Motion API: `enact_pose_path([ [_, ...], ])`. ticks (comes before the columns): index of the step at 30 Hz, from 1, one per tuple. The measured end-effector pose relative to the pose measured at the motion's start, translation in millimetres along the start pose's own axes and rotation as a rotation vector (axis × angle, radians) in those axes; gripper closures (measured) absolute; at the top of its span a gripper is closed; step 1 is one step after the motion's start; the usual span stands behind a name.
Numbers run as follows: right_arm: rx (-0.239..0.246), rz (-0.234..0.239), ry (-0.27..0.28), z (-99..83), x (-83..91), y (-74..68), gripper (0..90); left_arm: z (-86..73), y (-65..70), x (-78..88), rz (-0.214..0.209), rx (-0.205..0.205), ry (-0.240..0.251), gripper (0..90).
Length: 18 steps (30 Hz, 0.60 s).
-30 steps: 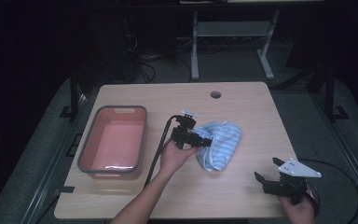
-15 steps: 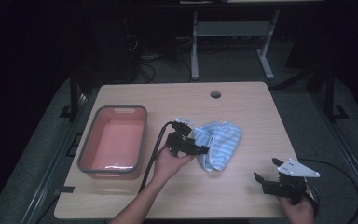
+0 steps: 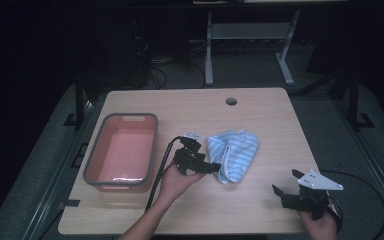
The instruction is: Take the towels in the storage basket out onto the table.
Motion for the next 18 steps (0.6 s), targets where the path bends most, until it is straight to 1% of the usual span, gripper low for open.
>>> enact_pose_path([
  [3,-0.001,-0.002,-0.002,-0.5,0.1,0.4,14.2,-2.7,0.1,2.1,-0.011,0.000,-0.004,24.2],
  [8,-0.001,-0.004,0.000,-0.3,-0.3,-0.2,14.2,-9.1,-1.3,6.0,-0.014,-0.002,-0.002,24.2],
  [15,0.008,-0.003,-0.002,0.2,-1.0,-0.9,14.2,-18.1,-2.4,9.9,-0.008,-0.011,-0.004,24.1],
  [17,0.010,-0.002,-0.002,0.1,-0.9,-0.7,14.2,-20.8,-3.1,10.8,-0.020,-0.002,0.005,24.1],
  [18,0.010,-0.003,-0.002,0.1,-0.9,-0.8,14.2,-21.9,-3.7,11.6,-0.022,-0.005,-0.001,23.8],
])
Point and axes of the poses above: each handheld gripper's, and its own axes: x roughly backward along the jaws, z roughly out of its top, y roughly to its right, the point moved 5 cm from there along -x, roughly forward along the jaws, and after that the axes turned 13 degrees about x, right-handed, at the moved point
